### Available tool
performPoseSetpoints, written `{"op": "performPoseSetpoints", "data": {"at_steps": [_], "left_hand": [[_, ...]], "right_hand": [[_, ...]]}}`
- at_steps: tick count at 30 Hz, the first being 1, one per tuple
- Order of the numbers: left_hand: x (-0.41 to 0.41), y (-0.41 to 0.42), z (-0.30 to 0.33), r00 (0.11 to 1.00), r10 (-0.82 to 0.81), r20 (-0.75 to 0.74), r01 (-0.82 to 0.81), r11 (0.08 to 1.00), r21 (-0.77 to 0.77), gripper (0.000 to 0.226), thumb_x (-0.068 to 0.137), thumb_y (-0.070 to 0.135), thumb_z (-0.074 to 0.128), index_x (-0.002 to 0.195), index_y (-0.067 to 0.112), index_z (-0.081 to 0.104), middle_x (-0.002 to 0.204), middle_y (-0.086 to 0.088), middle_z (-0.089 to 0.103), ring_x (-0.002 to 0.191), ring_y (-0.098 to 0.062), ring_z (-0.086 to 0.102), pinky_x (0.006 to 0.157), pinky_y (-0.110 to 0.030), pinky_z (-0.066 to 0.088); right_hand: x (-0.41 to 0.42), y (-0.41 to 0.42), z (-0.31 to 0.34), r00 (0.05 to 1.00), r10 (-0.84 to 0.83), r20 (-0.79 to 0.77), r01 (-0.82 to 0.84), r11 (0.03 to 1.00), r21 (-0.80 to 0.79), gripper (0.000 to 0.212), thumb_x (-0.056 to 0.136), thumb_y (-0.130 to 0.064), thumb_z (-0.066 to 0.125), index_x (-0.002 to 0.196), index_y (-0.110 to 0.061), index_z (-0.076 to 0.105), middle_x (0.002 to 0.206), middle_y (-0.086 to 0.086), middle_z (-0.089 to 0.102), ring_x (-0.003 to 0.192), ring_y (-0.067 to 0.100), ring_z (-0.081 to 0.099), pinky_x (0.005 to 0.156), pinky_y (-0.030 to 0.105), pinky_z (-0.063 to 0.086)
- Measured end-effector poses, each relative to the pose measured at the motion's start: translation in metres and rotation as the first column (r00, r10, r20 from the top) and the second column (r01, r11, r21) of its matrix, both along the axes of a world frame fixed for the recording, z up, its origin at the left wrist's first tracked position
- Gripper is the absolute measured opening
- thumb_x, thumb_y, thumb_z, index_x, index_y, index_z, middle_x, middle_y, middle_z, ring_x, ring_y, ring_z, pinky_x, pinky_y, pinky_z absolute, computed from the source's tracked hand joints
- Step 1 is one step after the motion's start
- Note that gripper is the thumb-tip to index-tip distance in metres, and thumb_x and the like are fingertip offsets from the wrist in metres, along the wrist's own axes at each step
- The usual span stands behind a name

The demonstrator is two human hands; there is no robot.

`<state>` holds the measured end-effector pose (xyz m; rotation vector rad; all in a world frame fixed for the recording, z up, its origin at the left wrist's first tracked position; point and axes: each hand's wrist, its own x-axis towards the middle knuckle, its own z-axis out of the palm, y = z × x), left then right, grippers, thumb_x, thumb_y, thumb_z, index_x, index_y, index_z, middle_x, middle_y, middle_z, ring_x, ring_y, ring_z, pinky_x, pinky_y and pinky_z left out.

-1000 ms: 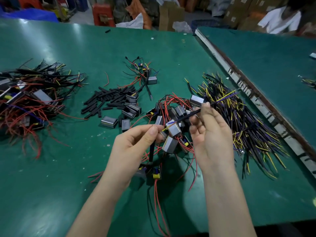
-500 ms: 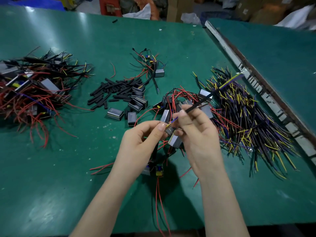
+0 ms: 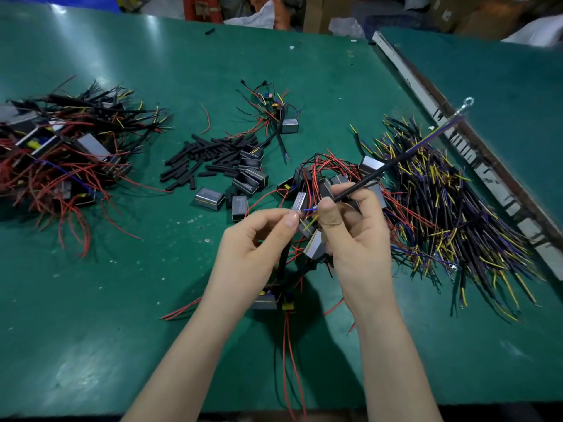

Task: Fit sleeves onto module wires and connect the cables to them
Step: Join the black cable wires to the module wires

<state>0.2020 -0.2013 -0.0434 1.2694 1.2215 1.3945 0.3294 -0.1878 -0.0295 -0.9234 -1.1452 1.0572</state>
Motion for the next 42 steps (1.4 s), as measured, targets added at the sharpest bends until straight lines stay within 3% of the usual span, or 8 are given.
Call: {"op": "performPoseSetpoints", "data": {"at_steps": [8, 11, 20, 27, 31, 33, 38, 42], "left_hand": [[-0.001, 0.005, -0.003, 0.998, 0.058, 0.01, -0.058, 0.998, 0.012, 0.012, 0.083, 0.033, 0.058, 0.077, 0.026, 0.066, 0.069, 0.017, 0.064, 0.068, 0.0, 0.055, 0.069, -0.012, 0.044], [-0.002, 0.007, -0.005, 0.999, 0.042, 0.019, -0.042, 0.999, 0.003, 0.009, 0.087, 0.028, 0.062, 0.078, 0.025, 0.065, 0.069, 0.019, 0.064, 0.069, 0.003, 0.056, 0.07, -0.01, 0.043], [-0.002, 0.003, -0.004, 0.992, -0.059, 0.107, 0.063, 0.998, -0.03, 0.021, 0.078, 0.039, 0.058, 0.087, 0.024, 0.069, 0.074, 0.015, 0.069, 0.071, 0.008, 0.059, 0.065, -0.004, 0.041], [-0.003, 0.005, -0.01, 0.997, -0.023, 0.074, 0.023, 1.0, 0.002, 0.007, 0.076, 0.03, 0.068, 0.081, 0.025, 0.069, 0.073, 0.015, 0.068, 0.069, 0.002, 0.057, 0.069, -0.01, 0.046], [-0.003, 0.004, -0.01, 1.0, -0.022, 0.008, 0.022, 0.999, 0.04, 0.006, 0.084, 0.021, 0.068, 0.08, 0.026, 0.068, 0.073, 0.018, 0.068, 0.068, 0.004, 0.056, 0.069, -0.009, 0.044], [-0.003, 0.003, -0.01, 0.999, 0.013, -0.03, -0.011, 0.998, 0.07, 0.008, 0.084, 0.022, 0.068, 0.079, 0.027, 0.066, 0.071, 0.02, 0.064, 0.066, 0.005, 0.054, 0.067, -0.009, 0.042], [0.0, 0.003, -0.009, 0.986, 0.155, -0.056, -0.149, 0.984, 0.097, 0.005, 0.083, 0.028, 0.059, 0.079, 0.028, 0.063, 0.072, 0.018, 0.06, 0.068, 0.001, 0.053, 0.068, -0.014, 0.041], [-0.001, 0.003, -0.011, 0.991, 0.127, 0.032, -0.128, 0.991, 0.042, 0.007, 0.083, 0.029, 0.058, 0.08, 0.026, 0.063, 0.074, 0.019, 0.062, 0.07, 0.002, 0.054, 0.07, -0.011, 0.044]], "right_hand": [[0.013, 0.004, -0.006, 0.952, 0.192, 0.237, -0.195, 0.981, -0.012, 0.017, 0.091, -0.024, 0.06, 0.106, -0.028, 0.054, 0.085, -0.004, 0.062, 0.076, 0.01, 0.058, 0.069, 0.021, 0.048], [0.019, 0.005, -0.006, 0.912, 0.28, 0.3, -0.268, 0.96, -0.081, 0.021, 0.092, -0.012, 0.061, 0.102, -0.029, 0.056, 0.084, -0.011, 0.059, 0.071, 0.001, 0.054, 0.065, 0.015, 0.046], [0.003, 0.002, -0.011, 1.0, -0.007, 0.008, 0.008, 0.993, -0.116, 0.01, 0.09, -0.006, 0.062, 0.089, -0.016, 0.058, 0.061, -0.012, 0.059, 0.048, 0.004, 0.045, 0.047, 0.018, 0.043], [-0.004, 0.001, -0.012, 1.0, -0.028, 0.01, 0.029, 0.996, -0.087, 0.01, 0.089, -0.01, 0.062, 0.094, -0.016, 0.055, 0.067, -0.01, 0.06, 0.055, 0.006, 0.049, 0.052, 0.026, 0.042], [-0.002, 0.001, -0.012, 0.997, -0.005, 0.078, 0.009, 0.999, -0.045, 0.016, 0.084, -0.018, 0.066, 0.096, -0.021, 0.056, 0.074, -0.011, 0.064, 0.068, 0.008, 0.057, 0.068, 0.034, 0.048], [-0.001, 0.002, -0.012, 0.993, 0.022, 0.117, -0.024, 1.0, 0.011, 0.017, 0.087, -0.014, 0.067, 0.096, -0.022, 0.055, 0.079, -0.013, 0.064, 0.075, 0.007, 0.059, 0.072, 0.026, 0.048], [-0.001, 0.001, -0.016, 0.945, 0.031, 0.324, -0.054, 0.997, 0.059, 0.011, 0.088, -0.022, 0.063, 0.091, -0.029, 0.055, 0.078, -0.014, 0.06, 0.069, 0.012, 0.056, 0.065, 0.029, 0.047], [0.0, -0.001, -0.018, 0.915, 0.143, 0.377, -0.15, 0.989, -0.01, 0.008, 0.086, -0.025, 0.063, 0.086, -0.033, 0.064, 0.074, -0.017, 0.062, 0.062, 0.002, 0.052, 0.064, 0.017, 0.043]]}}
